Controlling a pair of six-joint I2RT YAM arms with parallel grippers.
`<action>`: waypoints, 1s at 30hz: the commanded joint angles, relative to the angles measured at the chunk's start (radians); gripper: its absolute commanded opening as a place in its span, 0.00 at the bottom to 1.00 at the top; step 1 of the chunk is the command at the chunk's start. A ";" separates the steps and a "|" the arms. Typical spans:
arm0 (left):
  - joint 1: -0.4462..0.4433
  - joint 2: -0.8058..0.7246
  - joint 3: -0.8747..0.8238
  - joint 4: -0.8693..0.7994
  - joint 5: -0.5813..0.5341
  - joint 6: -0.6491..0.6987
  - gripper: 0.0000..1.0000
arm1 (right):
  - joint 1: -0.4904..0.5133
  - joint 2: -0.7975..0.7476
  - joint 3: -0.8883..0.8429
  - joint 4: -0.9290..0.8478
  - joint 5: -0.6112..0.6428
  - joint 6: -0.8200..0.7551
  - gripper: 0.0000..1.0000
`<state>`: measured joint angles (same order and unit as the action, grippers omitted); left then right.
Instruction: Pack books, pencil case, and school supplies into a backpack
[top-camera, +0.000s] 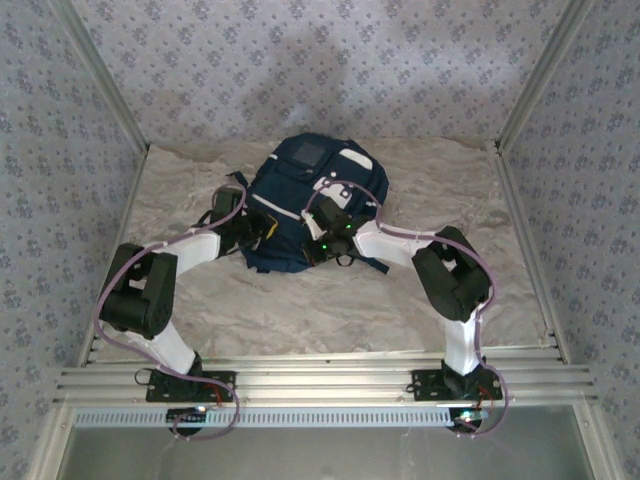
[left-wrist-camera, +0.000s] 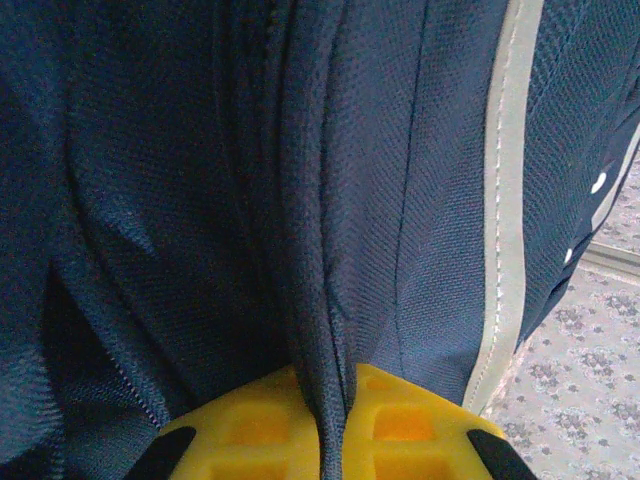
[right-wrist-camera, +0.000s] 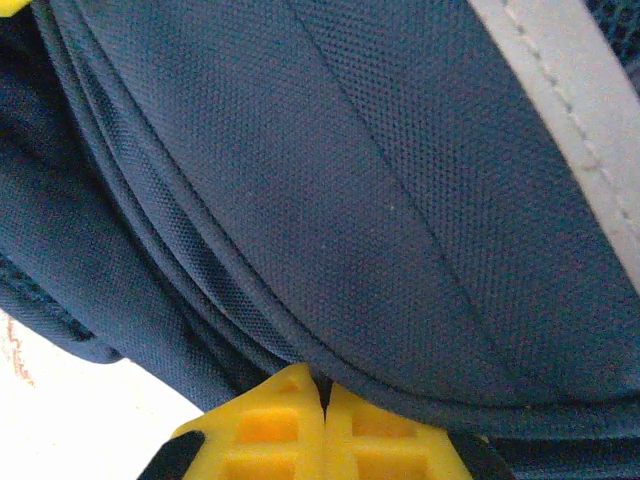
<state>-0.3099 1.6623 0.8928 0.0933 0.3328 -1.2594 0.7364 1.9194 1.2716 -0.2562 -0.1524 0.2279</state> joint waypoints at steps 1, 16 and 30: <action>0.001 -0.045 -0.001 0.033 0.025 -0.012 0.00 | -0.036 -0.057 -0.050 -0.058 0.026 -0.037 0.00; 0.060 -0.062 0.016 -0.041 0.048 0.068 0.00 | -0.192 -0.153 -0.036 -0.285 0.031 -0.298 0.00; 0.060 -0.065 0.024 -0.087 0.136 0.118 0.00 | -0.347 0.048 0.222 -0.291 0.065 -0.436 0.00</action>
<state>-0.2806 1.6436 0.9005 0.0704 0.4606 -1.1999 0.4770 1.9270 1.4273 -0.5228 -0.2260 -0.1776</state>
